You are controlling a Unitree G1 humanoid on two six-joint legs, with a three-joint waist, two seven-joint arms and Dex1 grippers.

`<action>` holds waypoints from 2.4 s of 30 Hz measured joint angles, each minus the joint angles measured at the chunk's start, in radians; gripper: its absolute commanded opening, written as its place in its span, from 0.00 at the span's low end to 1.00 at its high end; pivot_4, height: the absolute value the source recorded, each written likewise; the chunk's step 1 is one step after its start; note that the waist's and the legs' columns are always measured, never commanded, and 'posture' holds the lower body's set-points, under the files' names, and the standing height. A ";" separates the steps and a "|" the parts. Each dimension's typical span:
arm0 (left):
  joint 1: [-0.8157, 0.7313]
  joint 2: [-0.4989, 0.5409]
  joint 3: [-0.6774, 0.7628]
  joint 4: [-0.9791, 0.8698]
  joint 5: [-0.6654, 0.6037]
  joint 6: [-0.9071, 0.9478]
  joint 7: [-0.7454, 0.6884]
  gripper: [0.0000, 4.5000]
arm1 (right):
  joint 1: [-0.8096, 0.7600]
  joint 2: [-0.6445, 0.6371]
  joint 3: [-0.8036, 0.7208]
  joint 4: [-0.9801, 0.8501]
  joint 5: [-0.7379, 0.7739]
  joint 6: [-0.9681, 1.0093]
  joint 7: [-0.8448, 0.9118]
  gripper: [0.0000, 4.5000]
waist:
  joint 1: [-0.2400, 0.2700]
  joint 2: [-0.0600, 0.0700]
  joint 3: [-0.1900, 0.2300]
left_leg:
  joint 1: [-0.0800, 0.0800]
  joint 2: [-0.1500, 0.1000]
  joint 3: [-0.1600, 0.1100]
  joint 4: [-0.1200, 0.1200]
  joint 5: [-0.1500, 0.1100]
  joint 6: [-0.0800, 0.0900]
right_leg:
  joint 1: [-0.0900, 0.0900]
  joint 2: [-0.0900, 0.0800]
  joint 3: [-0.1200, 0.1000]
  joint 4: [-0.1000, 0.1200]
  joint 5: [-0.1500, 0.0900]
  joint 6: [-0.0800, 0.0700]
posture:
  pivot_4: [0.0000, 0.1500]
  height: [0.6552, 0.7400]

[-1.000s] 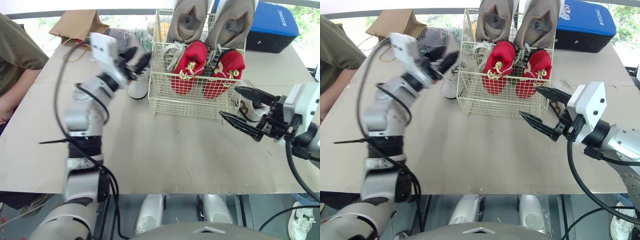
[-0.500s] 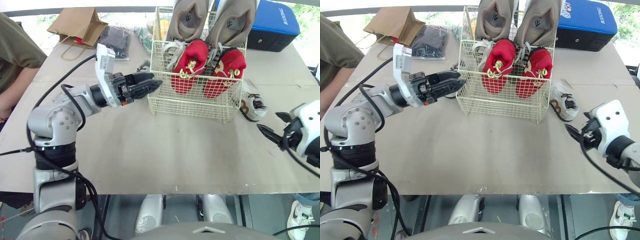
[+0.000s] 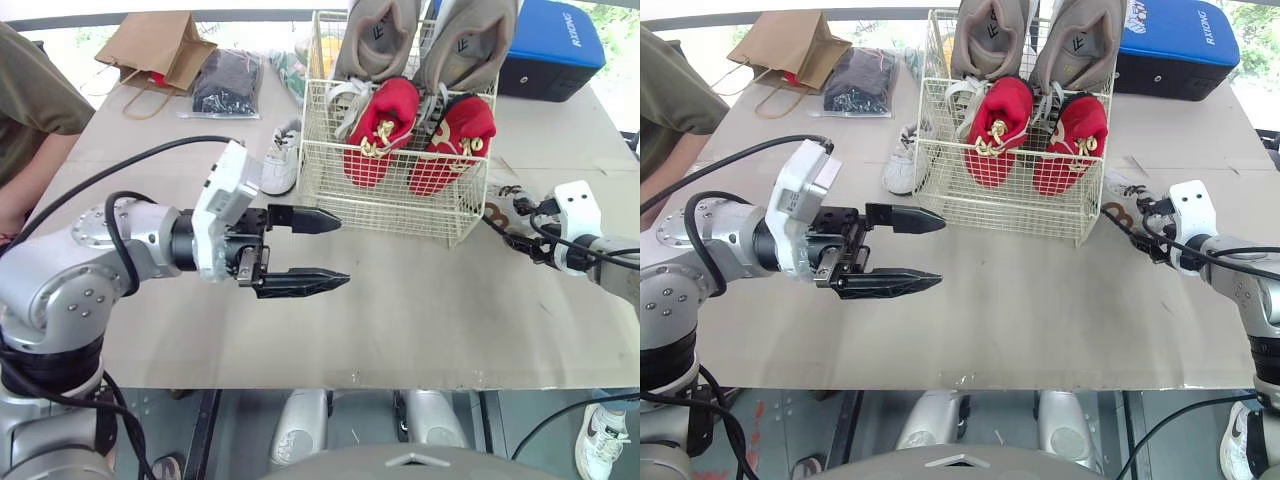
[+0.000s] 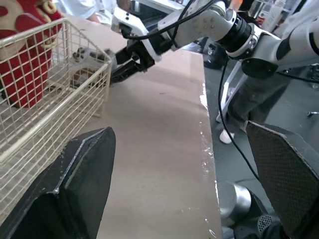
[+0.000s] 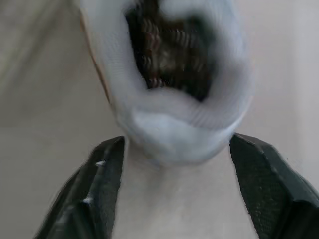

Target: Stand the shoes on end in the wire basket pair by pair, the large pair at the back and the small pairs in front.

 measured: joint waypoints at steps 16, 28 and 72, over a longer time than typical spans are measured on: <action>0.040 -0.034 -0.036 0.000 0.016 -0.075 0.046 1.00 | 0.114 -0.133 -0.044 -0.066 -0.090 -0.170 0.243 0.99 | -0.004 0.000 0.000 | 0.004 0.000 0.004 0.001 0.000 0.001 | 0.001 0.001 0.005 0.003 0.000 0.000 | 1.00 1.00; 0.046 -0.030 -0.041 0.008 0.021 -0.094 0.036 1.00 | -0.092 -0.061 0.059 0.119 -0.162 -0.197 0.333 0.90 | -0.016 -0.001 0.000 | 0.004 0.000 0.004 0.001 0.000 0.001 | 0.001 0.001 0.006 0.003 0.000 0.000 | 1.00 1.00; -0.755 -0.290 -0.464 0.700 0.138 0.269 -0.174 1.00 | -0.046 -0.626 -0.316 -0.443 0.071 -0.790 0.953 0.11 | -0.022 0.001 0.003 | 0.003 -0.001 0.003 0.009 0.001 -0.003 | 0.006 0.000 0.004 0.000 0.000 0.001 | 1.00 1.00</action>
